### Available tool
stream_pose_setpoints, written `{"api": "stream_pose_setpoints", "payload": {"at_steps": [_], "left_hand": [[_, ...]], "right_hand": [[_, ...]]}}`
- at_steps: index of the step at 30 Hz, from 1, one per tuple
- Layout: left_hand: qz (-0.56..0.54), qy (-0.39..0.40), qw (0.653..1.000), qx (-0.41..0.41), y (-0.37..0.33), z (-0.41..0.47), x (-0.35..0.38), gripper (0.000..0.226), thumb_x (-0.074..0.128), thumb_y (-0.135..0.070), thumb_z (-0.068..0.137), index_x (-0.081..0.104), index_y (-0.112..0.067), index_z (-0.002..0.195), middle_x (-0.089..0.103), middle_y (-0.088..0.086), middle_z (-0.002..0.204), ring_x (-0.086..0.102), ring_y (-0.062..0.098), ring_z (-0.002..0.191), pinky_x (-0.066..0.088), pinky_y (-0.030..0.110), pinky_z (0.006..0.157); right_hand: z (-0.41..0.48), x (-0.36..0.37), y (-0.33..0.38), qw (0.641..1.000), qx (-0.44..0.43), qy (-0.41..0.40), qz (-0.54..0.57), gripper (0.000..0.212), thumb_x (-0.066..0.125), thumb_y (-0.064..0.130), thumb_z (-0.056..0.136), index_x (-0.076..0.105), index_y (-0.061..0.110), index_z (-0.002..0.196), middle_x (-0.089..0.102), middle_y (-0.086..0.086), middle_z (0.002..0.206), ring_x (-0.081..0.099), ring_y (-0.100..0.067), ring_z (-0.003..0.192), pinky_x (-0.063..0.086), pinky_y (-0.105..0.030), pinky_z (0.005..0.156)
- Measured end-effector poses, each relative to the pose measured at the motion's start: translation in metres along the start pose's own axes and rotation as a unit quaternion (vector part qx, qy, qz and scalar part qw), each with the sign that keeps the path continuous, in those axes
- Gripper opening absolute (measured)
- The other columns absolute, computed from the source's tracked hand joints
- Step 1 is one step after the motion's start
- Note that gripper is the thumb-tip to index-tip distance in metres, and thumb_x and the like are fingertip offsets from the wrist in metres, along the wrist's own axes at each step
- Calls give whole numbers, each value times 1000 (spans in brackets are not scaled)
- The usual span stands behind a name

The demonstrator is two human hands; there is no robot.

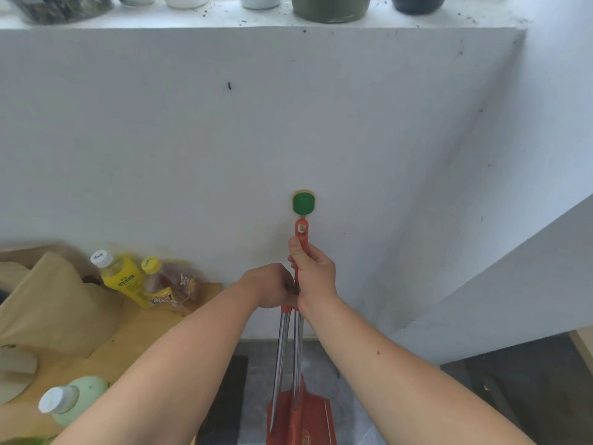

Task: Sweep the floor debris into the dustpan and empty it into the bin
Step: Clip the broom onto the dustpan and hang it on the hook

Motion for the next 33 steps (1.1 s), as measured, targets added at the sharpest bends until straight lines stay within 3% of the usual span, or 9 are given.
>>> {"api": "stream_pose_setpoints", "payload": {"at_steps": [5, 12, 14, 18, 22, 27, 33], "left_hand": [[9, -11, 1000, 10, 4, 18, 0, 40, 56, -55, 67, 77, -21, 70, 72, -8, 72, 64, 11, 67, 53, 31, 71], [47, -22, 999, 17, 10, 35, -1, 44, 56, -61, 70, 78, -23, 78, 76, -9, 79, 69, 11, 76, 59, 32, 78], [62, -33, 997, 16, 12, 40, -1, 47, 54, -66, 69, 76, -26, 78, 74, -9, 78, 69, 13, 76, 57, 30, 71], [97, -72, 992, 15, 16, 47, -4, 58, 45, -76, 66, 75, -32, 89, 71, -12, 85, 66, 15, 81, 46, 27, 62], [96, -88, 992, 3, 19, 49, -4, 51, 50, -75, 75, 75, -36, 98, 72, -15, 91, 63, 14, 83, 49, 29, 70], [97, -106, 990, -1, 24, 51, 1, 51, 52, -76, 79, 74, -38, 104, 73, -15, 99, 67, 16, 95, 46, 28, 72], [86, -119, 989, -7, 24, 48, 4, 52, 52, -76, 80, 72, -38, 109, 74, -13, 106, 68, 17, 101, 47, 30, 74]], "right_hand": [[16, 0, -5, 1000, -11, 5, -5, 11, 79, 35, 84, 78, 24, 83, 68, 6, 74, 62, -14, 79, 50, -30, 80], [27, -2, -12, 1000, 1, 18, -20, 9, 78, 31, 84, 78, 25, 77, 73, 4, 77, 66, -21, 85, 54, -47, 87], [29, -1, -10, 999, 0, 27, -24, 14, 78, 28, 85, 78, 25, 72, 73, 2, 76, 67, -23, 84, 54, -52, 88], [33, 1, -9, 999, -7, 44, -15, 8, 76, 24, 87, 77, 23, 79, 74, 4, 78, 67, -19, 83, 54, -46, 88], [36, 2, -7, 998, -15, 55, -23, 6, 74, 20, 89, 73, 17, 83, 68, 4, 73, 62, -12, 70, 50, -29, 69], [41, 2, -9, 997, -13, 74, -31, 10, 74, 22, 89, 74, 19, 79, 63, -1, 74, 57, -19, 76, 46, -36, 76], [40, 2, -9, 996, -5, 86, -30, 9, 74, 23, 88, 74, 16, 83, 64, -5, 82, 57, -20, 81, 46, -34, 77]]}}
Point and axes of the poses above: each hand's wrist, its own z-axis towards the middle knuckle, its own x-axis out of the palm, y = z × x, the point moved 9 cm from there along z, towards the middle knuckle
